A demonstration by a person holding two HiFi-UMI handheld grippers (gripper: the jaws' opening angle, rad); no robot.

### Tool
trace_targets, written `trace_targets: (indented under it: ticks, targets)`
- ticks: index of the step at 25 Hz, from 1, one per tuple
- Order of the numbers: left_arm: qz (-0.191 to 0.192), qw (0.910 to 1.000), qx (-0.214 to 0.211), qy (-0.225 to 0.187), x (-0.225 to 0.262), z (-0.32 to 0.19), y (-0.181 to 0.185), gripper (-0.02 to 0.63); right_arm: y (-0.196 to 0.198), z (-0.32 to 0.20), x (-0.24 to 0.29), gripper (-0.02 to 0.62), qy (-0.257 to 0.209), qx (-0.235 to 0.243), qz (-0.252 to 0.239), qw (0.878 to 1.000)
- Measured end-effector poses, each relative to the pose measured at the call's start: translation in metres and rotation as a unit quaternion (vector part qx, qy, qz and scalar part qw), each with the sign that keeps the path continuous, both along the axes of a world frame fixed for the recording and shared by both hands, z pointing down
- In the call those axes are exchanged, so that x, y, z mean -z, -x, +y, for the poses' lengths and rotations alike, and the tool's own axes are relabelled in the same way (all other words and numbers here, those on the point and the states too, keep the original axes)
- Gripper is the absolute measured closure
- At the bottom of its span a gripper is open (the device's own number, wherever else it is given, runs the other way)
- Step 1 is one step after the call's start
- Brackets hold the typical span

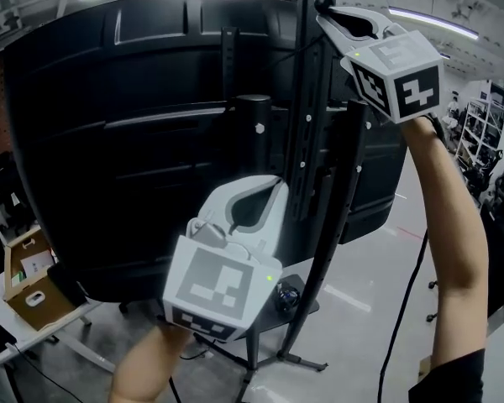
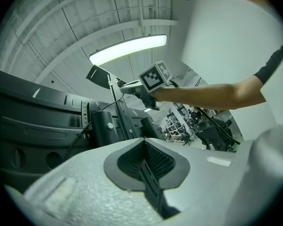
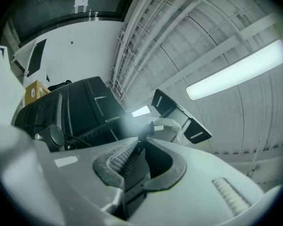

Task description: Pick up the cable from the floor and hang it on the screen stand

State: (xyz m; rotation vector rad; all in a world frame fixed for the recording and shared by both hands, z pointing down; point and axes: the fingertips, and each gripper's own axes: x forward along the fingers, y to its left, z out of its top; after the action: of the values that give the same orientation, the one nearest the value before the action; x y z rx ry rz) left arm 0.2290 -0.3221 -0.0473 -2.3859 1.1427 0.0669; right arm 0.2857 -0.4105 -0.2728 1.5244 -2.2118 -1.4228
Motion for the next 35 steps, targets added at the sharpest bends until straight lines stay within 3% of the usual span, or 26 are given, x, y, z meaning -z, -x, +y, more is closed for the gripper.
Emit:
trace_targets:
  ticks: [5, 13, 23, 35]
  targets:
    - [-0.005, 1.0, -0.001, 0.0, 0.0, -0.001, -0.021, 0.603, -0.064, -0.009, 0.0, 0.549, 0.013, -0.016, -0.058, 0.998]
    - [0.006, 0.9999, -0.005, 0.015, -0.006, -0.013, -0.063, 0.603, -0.143, -0.036, -0.035, 0.548, 0.057, -0.032, -0.096, 0.993]
    - [-0.003, 0.9997, 0.008, 0.024, -0.018, -0.022, -0.108, 0.603, -0.18, -0.07, -0.062, 0.548, 0.085, -0.013, -0.099, 0.991]
    - [0.0, 0.9981, 0.046, 0.04, -0.03, -0.043, -0.119, 0.603, -0.213, -0.091, -0.12, 0.548, 0.126, 0.042, -0.201, 0.971]
